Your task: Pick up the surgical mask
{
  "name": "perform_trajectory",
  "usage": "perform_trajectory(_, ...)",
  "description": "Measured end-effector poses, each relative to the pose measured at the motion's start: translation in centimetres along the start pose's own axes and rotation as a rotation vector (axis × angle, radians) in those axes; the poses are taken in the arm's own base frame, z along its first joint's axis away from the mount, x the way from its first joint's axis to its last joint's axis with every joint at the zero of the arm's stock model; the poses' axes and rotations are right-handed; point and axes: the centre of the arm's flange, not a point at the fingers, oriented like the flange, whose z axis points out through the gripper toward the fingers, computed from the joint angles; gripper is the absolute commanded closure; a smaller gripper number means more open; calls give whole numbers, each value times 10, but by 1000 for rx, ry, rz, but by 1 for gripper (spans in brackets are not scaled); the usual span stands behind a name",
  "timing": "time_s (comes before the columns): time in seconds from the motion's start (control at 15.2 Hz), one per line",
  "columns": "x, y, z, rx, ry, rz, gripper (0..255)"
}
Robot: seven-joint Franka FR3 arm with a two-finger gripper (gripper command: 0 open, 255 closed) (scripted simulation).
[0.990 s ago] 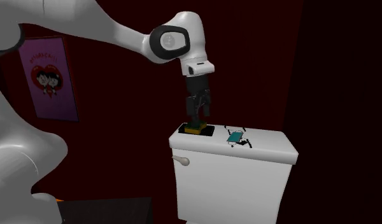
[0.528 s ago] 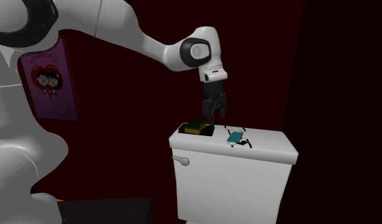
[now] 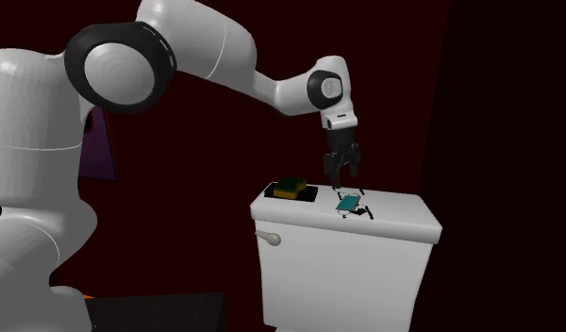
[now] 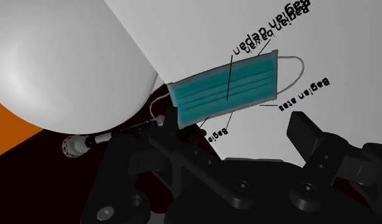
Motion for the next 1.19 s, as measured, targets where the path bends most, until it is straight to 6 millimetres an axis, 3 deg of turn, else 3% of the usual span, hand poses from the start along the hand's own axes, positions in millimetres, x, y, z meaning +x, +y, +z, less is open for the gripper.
perform_trajectory(0.46, -5, 0, 36, -1, 2, 9, 0)
perform_trajectory(0.53, -5, 1, 38, -1, 2, 9, 255)
perform_trajectory(1.19, -5, 1, 39, -1, 2, 9, 255)
